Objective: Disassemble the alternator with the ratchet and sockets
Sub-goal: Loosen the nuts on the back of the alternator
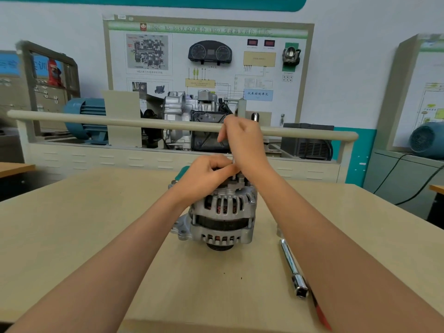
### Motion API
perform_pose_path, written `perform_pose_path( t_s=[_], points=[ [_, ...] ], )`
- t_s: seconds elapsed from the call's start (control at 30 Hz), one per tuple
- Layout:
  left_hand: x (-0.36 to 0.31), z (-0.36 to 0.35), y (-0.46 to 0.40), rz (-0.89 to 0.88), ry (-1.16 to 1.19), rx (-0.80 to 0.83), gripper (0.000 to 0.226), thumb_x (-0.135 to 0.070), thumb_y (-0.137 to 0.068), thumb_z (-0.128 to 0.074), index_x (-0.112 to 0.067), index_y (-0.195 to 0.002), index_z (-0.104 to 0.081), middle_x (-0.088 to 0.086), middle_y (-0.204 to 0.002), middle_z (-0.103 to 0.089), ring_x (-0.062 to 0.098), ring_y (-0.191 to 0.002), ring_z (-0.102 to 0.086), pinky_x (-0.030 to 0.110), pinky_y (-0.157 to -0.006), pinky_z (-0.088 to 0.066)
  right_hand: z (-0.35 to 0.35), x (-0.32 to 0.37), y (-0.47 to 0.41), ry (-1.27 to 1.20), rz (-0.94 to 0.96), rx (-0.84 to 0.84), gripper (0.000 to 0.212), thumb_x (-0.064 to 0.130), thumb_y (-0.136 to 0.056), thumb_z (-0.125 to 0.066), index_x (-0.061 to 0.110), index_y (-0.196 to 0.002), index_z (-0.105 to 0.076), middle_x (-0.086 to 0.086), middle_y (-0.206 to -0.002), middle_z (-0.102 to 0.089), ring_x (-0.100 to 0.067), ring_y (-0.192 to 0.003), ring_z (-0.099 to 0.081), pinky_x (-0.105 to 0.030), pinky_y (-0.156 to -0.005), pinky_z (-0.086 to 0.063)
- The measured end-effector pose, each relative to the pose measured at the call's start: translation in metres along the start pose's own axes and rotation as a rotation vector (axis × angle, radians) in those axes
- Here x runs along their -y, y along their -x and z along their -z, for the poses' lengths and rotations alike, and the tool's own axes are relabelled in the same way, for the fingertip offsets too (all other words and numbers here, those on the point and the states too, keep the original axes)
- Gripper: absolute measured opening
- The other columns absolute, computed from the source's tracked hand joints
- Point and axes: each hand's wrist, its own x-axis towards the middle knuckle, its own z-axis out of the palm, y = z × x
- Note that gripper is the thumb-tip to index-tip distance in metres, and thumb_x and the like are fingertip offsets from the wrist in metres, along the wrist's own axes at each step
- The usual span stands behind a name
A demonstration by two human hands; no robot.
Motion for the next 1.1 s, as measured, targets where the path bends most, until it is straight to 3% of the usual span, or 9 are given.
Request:
perform_pose_path(
  t_s=[0.13, 0.2, 0.43, 0.57, 0.67, 0.73, 0.9, 1.0, 1.1],
  points=[
    [0.009, -0.002, -0.003, 0.021, -0.002, -0.08, 0.038, -0.001, -0.083, -0.054, -0.017, -0.05, -0.042, -0.013, -0.04, -0.041, -0.002, -0.041, -0.035, 0.013, -0.045, -0.027, -0.007, 0.0, 0.011, 0.989, 0.247, -0.137, 0.022, 0.028, -0.087, -0.043, 0.012, -0.083, -0.058, -0.004, -0.084, -0.057, -0.022, -0.083, -0.051, -0.035, -0.078, -0.037],
    [0.009, -0.002, -0.003, 0.024, -0.003, -0.094, 0.033, 0.001, -0.081, -0.051, -0.015, -0.054, -0.041, -0.015, -0.039, -0.041, -0.003, -0.041, -0.036, 0.011, -0.044, -0.027, -0.012, 0.002, 0.012, 1.148, 0.226, -0.155, 0.03, 0.032, -0.087, -0.042, 0.01, -0.101, -0.059, -0.007, -0.101, -0.06, -0.026, -0.097, -0.051, -0.036, -0.085, -0.035],
    [0.001, -0.002, 0.0, 0.01, -0.004, 0.004, 0.031, -0.028, -0.089, -0.059, -0.015, -0.062, -0.067, 0.004, -0.058, -0.06, 0.003, -0.06, -0.05, 0.023, -0.062, -0.036, 0.001, 0.006, 0.005, 0.021, 0.042, -0.035, 0.047, 0.014, -0.087, -0.047, 0.016, -0.042, -0.034, 0.004, -0.044, -0.033, -0.014, -0.052, -0.034, -0.027, -0.057, -0.031],
    [0.003, -0.001, 0.0, 0.01, -0.042, 0.014, 0.044, -0.034, -0.092, -0.056, -0.015, -0.055, -0.04, -0.005, -0.055, -0.034, 0.009, -0.054, -0.033, 0.031, -0.061, -0.026, 0.009, 0.005, -0.005, -0.409, -0.154, 0.095, 0.05, 0.013, -0.09, -0.037, 0.011, -0.041, -0.038, 0.004, -0.043, -0.048, -0.018, -0.064, -0.048, -0.038, -0.087, -0.043],
    [0.002, 0.001, 0.0, -0.017, -0.017, 0.024, 0.041, -0.026, -0.093, -0.055, -0.001, -0.061, -0.047, 0.01, -0.061, -0.043, 0.011, -0.06, -0.041, 0.031, -0.063, -0.031, 0.006, 0.005, 0.001, -0.225, -0.081, 0.106, 0.045, 0.013, -0.091, -0.039, 0.01, -0.049, -0.053, -0.002, -0.057, -0.056, -0.007, -0.063, -0.05, -0.013, -0.071, -0.042],
    [0.003, 0.001, -0.001, -0.005, 0.022, 0.019, 0.035, -0.019, -0.092, -0.056, 0.006, -0.068, -0.057, 0.016, -0.065, -0.056, 0.012, -0.064, -0.048, 0.028, -0.065, -0.036, 0.004, 0.0, 0.005, 0.166, 0.083, 0.072, 0.032, 0.013, -0.09, -0.043, 0.005, -0.063, -0.059, -0.007, -0.072, -0.057, -0.011, -0.067, -0.05, -0.018, -0.065, -0.041],
    [0.007, -0.001, -0.002, 0.037, 0.014, -0.047, 0.04, -0.001, -0.086, -0.053, -0.021, -0.053, -0.044, -0.016, -0.039, -0.047, -0.005, -0.043, -0.041, 0.012, -0.046, -0.029, -0.002, 0.001, 0.011, 1.093, 0.245, -0.119, 0.026, 0.029, -0.088, -0.042, 0.01, -0.096, -0.059, -0.007, -0.098, -0.059, -0.025, -0.094, -0.053, -0.034, -0.082, -0.035],
    [0.005, -0.001, 0.0, 0.039, -0.007, -0.082, 0.033, -0.001, -0.085, -0.053, -0.019, -0.058, -0.048, -0.014, -0.043, -0.049, -0.006, -0.045, -0.042, 0.013, -0.047, -0.032, -0.01, 0.003, 0.01, 1.072, 0.257, -0.145, 0.028, 0.031, -0.087, -0.043, 0.009, -0.092, -0.06, -0.008, -0.094, -0.059, -0.026, -0.092, -0.051, -0.035, -0.082, -0.035],
    [0.001, -0.001, 0.003, 0.013, 0.027, -0.05, 0.035, -0.007, -0.087, -0.057, -0.023, -0.057, -0.063, -0.009, -0.053, -0.062, 0.0, -0.053, -0.054, 0.018, -0.054, -0.042, -0.005, 0.003, 0.006, 0.582, 0.249, -0.076, 0.036, 0.019, -0.087, -0.048, 0.014, -0.052, -0.039, 0.001, -0.056, -0.04, -0.018, -0.063, -0.038, -0.03, -0.064, -0.031]
  ],
)
